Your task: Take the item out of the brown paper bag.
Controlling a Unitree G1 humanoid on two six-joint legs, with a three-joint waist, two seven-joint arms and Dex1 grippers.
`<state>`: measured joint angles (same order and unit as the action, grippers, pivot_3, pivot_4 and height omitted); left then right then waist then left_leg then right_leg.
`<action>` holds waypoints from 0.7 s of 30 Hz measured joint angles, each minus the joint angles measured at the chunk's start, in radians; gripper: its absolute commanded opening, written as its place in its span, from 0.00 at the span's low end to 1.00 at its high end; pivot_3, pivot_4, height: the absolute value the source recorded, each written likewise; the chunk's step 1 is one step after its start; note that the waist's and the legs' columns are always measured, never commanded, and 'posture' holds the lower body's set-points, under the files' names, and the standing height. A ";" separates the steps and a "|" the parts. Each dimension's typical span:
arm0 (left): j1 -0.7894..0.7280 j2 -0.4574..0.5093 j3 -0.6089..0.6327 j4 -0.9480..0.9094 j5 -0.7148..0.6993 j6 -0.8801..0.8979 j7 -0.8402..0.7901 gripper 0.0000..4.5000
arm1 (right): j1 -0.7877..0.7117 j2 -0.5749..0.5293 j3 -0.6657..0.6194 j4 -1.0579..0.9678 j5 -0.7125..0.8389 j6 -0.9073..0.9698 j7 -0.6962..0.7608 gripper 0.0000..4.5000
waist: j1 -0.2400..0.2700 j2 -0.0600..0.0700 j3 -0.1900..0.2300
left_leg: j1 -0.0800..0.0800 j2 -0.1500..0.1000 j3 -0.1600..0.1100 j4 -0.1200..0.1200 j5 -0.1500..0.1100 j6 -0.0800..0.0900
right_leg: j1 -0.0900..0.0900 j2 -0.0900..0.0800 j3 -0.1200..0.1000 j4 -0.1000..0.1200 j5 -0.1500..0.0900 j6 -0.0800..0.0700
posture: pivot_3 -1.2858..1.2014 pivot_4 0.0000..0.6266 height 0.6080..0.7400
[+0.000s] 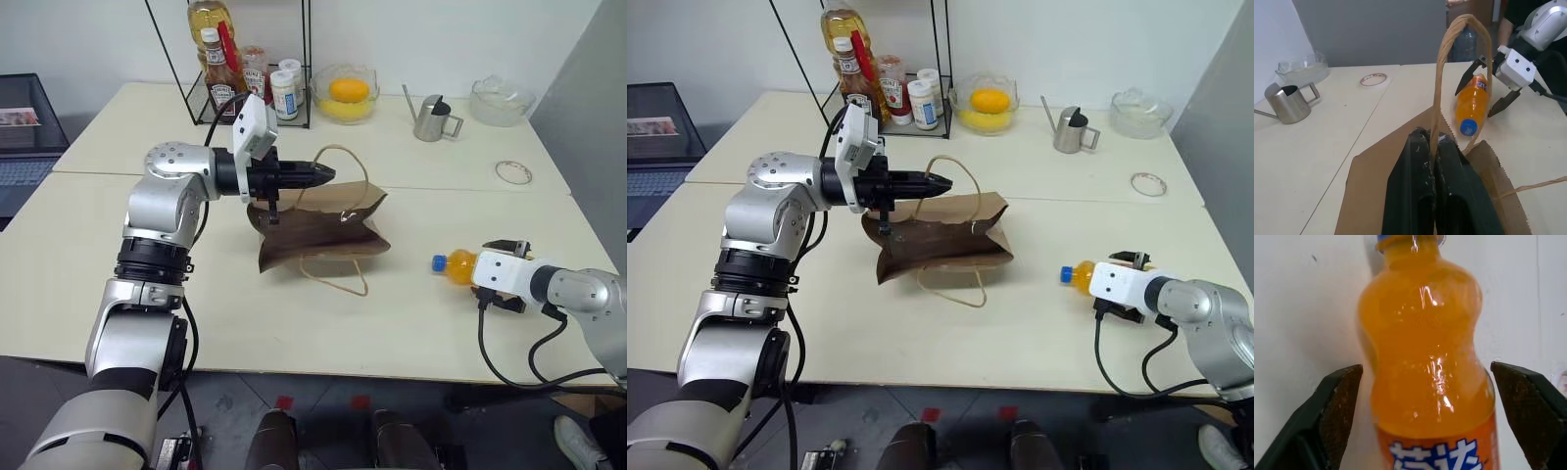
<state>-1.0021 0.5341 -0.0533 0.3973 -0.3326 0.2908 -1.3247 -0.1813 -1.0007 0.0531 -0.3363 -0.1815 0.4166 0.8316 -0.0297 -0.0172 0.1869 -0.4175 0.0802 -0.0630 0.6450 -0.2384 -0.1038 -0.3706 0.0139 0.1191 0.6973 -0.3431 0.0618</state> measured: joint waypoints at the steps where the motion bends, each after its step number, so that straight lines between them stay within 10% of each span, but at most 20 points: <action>1: 0.000 0.000 0.000 0.000 0.000 0.000 0.000 0.00 | 0.000 0.001 -0.032 -0.034 0.032 0.022 0.016 0.99 | 0.000 0.000 0.000 | 0.000 0.000 0.000 0.000 0.000 0.000 | 0.000 0.000 0.000 0.000 0.000 0.000 | 0.52 0.24 1.00; 8: -0.007 -0.005 0.000 0.005 -0.001 0.004 0.008 0.00 | -0.036 0.055 -0.221 -0.278 0.325 0.221 0.091 0.99 | -0.001 0.000 0.000 | 0.000 0.000 0.000 0.000 0.000 0.000 | 0.001 0.000 0.000 0.000 0.000 0.000 | 0.52 0.24 1.00; 21: -0.126 -0.034 0.018 0.243 0.062 -0.135 0.121 0.00 | -0.219 0.165 -0.203 -0.379 0.579 0.406 0.001 0.99 | -0.002 0.000 0.000 | 0.000 0.000 0.000 0.000 0.000 0.001 | -0.001 0.000 0.000 0.000 0.000 0.000 | 0.52 0.24 1.00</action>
<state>-1.1278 0.4999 -0.0350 0.6404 -0.2704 0.1553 -1.2037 -0.3998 -0.8358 -0.1504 -0.7151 0.3970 0.8229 0.8329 -0.0317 -0.0171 0.1869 -0.4177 0.0803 -0.0632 0.6449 -0.2386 -0.1033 -0.3715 0.0141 0.1189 0.6977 -0.3431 0.0618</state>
